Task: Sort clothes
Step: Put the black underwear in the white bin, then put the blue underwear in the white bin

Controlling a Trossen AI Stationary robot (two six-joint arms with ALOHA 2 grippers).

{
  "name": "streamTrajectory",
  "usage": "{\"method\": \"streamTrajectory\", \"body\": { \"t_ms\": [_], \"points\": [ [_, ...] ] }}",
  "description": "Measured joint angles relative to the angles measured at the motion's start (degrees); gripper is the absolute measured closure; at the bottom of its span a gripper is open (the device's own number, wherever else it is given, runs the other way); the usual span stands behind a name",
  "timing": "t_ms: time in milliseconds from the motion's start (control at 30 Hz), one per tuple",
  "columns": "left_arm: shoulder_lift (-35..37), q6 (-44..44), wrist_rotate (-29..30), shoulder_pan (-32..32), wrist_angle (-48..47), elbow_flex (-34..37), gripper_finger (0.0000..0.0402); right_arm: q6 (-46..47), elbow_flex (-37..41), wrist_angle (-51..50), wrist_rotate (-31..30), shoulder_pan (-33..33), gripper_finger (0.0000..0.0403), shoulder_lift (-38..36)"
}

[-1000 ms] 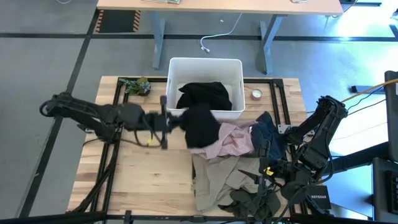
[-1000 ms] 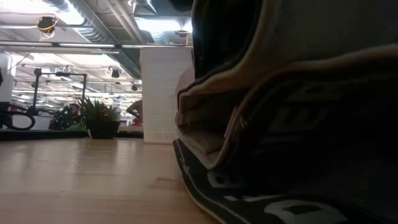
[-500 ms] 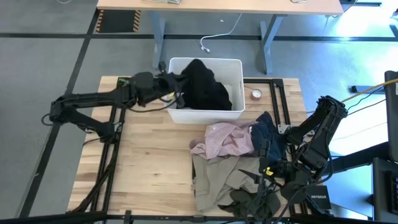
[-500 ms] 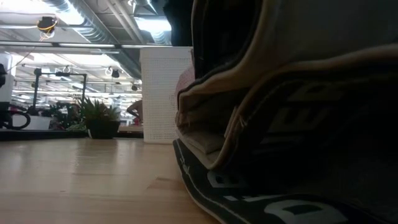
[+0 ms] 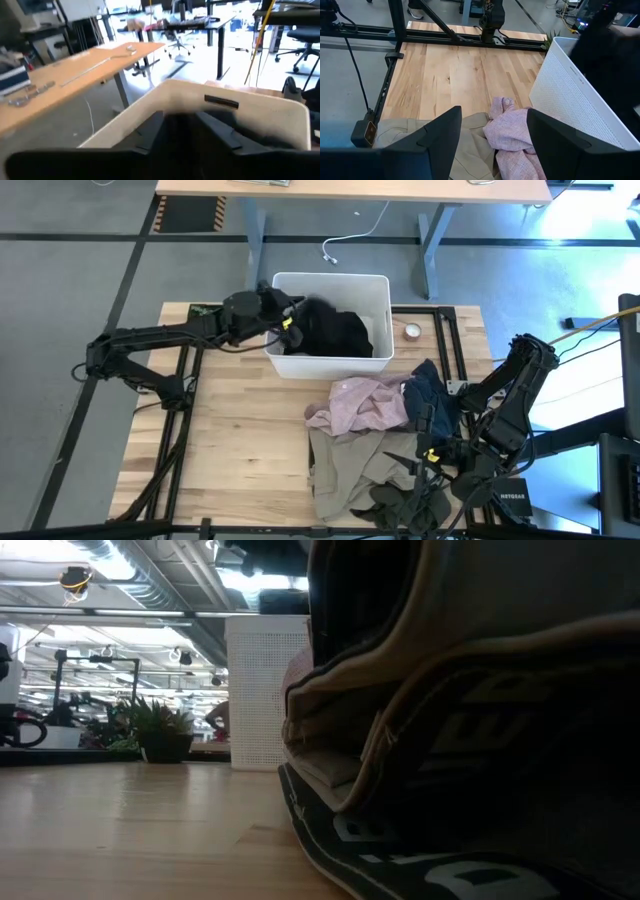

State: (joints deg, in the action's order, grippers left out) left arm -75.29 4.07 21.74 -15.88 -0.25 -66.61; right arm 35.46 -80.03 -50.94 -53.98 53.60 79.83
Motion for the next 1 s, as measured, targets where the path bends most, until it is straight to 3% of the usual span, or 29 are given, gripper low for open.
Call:
{"method": "streamTrajectory", "body": {
  "t_ms": [167,367,767,1000],
  "points": [
    [0.93,-1.18,0.0,0.26,-5.99,-0.02,0.025,0.02,0.0,0.02,0.02,0.0,0.0159,0.0],
    [4.11,-4.5,-0.6,3.08,-14.33,0.13,0.0238,0.02,0.0,0.02,0.02,0.0,0.0159,0.0],
    [7.76,-4.95,-3.58,10.43,11.68,13.03,0.0238,0.0,-0.02,-0.98,0.52,-3.01,0.0159,0.17],
    [7.74,-3.88,-4.39,13.31,14.22,15.52,0.0237,1.97,-0.07,-12.03,9.24,-11.84,0.0159,0.17]
  ]
}}
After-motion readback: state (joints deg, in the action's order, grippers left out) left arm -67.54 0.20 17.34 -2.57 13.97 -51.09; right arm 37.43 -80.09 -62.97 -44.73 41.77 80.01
